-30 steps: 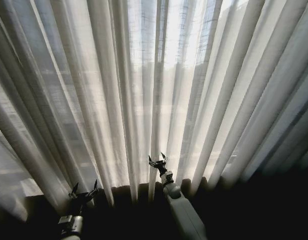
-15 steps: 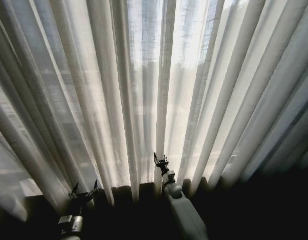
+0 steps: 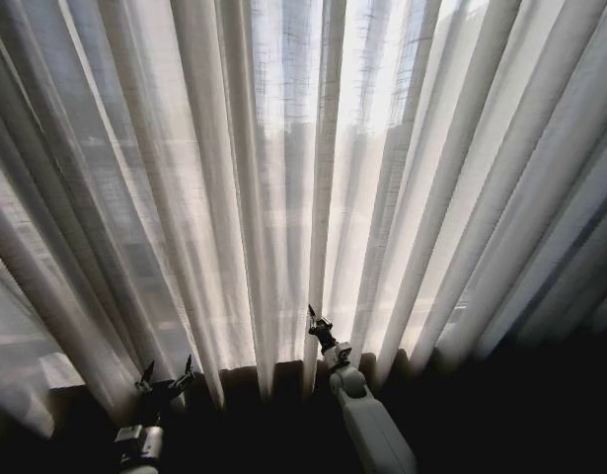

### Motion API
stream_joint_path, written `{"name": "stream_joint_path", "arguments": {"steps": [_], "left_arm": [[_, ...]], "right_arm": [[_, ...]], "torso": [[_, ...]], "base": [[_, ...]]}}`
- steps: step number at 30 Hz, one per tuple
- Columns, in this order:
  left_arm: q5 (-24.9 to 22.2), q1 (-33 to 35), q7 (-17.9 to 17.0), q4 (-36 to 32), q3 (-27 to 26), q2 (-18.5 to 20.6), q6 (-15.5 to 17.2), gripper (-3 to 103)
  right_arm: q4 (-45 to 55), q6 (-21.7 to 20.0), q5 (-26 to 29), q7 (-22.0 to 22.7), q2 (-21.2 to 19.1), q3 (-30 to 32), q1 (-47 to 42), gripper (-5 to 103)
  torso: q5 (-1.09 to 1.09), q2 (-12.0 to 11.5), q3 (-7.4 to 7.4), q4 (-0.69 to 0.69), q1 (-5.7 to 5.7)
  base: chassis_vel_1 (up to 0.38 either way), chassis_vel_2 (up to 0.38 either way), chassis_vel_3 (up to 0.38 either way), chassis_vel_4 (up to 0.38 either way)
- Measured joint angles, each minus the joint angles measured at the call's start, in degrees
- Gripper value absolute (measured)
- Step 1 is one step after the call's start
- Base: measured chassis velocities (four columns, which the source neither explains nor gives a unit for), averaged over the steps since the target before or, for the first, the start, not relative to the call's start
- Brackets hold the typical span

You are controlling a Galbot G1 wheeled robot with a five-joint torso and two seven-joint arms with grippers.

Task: Open the curtains by pulling them apart, changing their state from closed to fully open.

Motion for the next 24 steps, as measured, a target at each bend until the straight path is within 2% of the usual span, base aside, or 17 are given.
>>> {"name": "stream_joint_path", "arguments": {"steps": [11, 24], "left_arm": [[0.0, 0.0, 0.0, 0.0, -0.01, 0.0, 0.0, 100], [0.0, 0.0, 0.0, 0.0, 0.0, 0.0, 0.0, 100]], "right_arm": [[-0.13, -0.38, 0.28, 0.2, -0.17, 0.84, -0.19, 0], [0.11, -0.39, 0.7, 0.14, -0.8, 1.65, -0.56, 0]], "torso": [[0.0, 0.0, 0.0, 0.01, 0.0], [0.0, 0.0, 0.0, 0.0, 0.0]], "base": [[-0.065, -0.068, 0.073, 0.071], [-0.254, -0.262, 0.271, 0.25]]}}
